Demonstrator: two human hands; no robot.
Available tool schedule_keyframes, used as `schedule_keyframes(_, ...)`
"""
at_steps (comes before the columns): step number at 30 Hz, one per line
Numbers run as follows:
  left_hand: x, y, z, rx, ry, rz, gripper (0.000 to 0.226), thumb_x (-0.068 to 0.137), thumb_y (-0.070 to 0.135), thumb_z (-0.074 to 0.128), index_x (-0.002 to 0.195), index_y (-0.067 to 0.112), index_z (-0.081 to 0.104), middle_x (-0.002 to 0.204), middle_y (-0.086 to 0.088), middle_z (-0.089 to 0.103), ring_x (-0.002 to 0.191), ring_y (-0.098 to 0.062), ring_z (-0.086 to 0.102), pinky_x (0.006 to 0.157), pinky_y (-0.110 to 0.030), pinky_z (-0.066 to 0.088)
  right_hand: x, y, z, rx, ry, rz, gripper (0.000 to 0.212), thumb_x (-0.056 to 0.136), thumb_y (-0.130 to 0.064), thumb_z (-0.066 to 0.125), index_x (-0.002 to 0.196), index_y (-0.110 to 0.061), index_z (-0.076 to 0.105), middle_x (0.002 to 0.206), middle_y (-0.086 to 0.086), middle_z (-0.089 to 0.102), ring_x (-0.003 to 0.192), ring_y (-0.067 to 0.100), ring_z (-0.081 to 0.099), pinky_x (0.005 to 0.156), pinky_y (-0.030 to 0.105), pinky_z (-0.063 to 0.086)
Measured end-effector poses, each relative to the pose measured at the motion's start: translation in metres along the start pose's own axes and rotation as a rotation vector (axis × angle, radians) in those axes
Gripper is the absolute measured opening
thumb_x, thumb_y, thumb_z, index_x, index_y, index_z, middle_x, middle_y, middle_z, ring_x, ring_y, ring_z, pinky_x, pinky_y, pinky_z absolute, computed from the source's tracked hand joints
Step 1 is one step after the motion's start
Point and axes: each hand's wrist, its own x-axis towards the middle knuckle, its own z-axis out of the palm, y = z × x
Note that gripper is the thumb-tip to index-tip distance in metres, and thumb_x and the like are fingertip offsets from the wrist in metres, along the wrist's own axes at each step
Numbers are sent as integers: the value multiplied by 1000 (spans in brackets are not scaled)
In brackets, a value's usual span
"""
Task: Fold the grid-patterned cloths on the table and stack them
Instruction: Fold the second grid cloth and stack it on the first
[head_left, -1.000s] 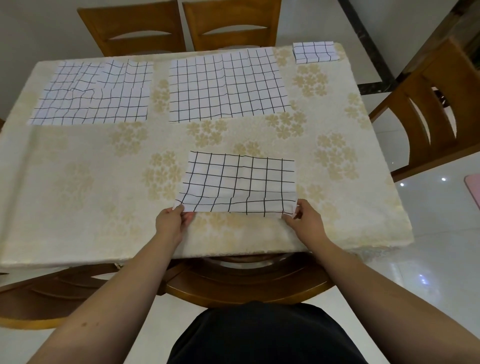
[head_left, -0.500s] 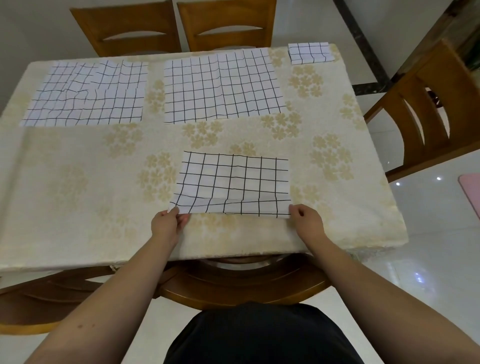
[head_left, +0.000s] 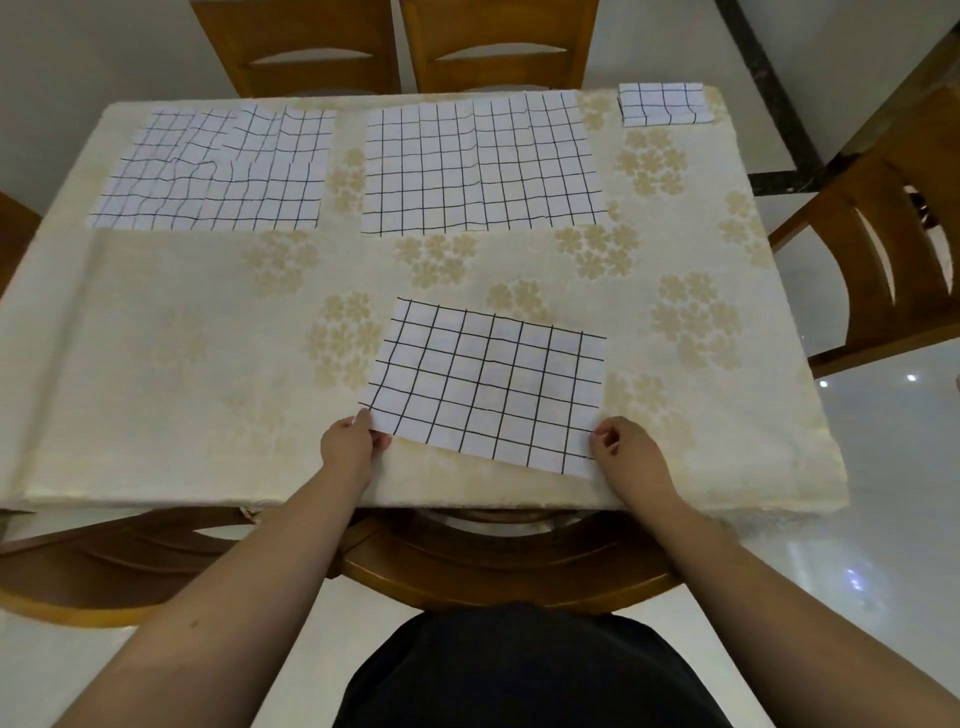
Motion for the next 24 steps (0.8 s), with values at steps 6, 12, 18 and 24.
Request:
schedule_keyframes(6, -6, 1, -5, 18, 26, 43, 26, 91, 9, 64, 115, 3, 56, 86, -15, 60, 61, -20, 57, 69, -34, 58, -3, -23, 42, -312, -156, -519, 46, 93, -39, 53, 136, -25, 50, 138, -2, 52, 128, 18, 47, 105, 35, 37)
schedule_keyframes(12, -17, 12, -15, 35, -6, 157, 17, 97, 11, 55, 108, 0, 62, 91, -10, 61, 57, -19, 53, 57, -27, 53, -2, -35, 62, -436, -351, -495, 58, 98, -45, 40, 151, -27, 26, 157, -4, 27, 143, 16, 23, 117, 37, 22)
schedule_keyframes(18, -28, 19, -18, 117, -76, 334, 12, 95, 17, 59, 90, 8, 65, 77, -6, 57, 66, -17, 57, 70, -36, 57, -1, -41, 59, -368, -367, -448, 58, 97, -40, 45, 150, -23, 29, 156, -5, 29, 142, 14, 24, 117, 32, 23)
schedule_keyframes(24, -7, 16, -42, 553, -23, 514, 19, 87, 17, 67, 104, 22, 63, 82, 0, 67, 78, -19, 66, 79, -36, 55, -2, -39, 59, -367, -350, -467, 56, 97, -35, 46, 150, -21, 31, 156, -5, 29, 143, 13, 24, 116, 27, 18)
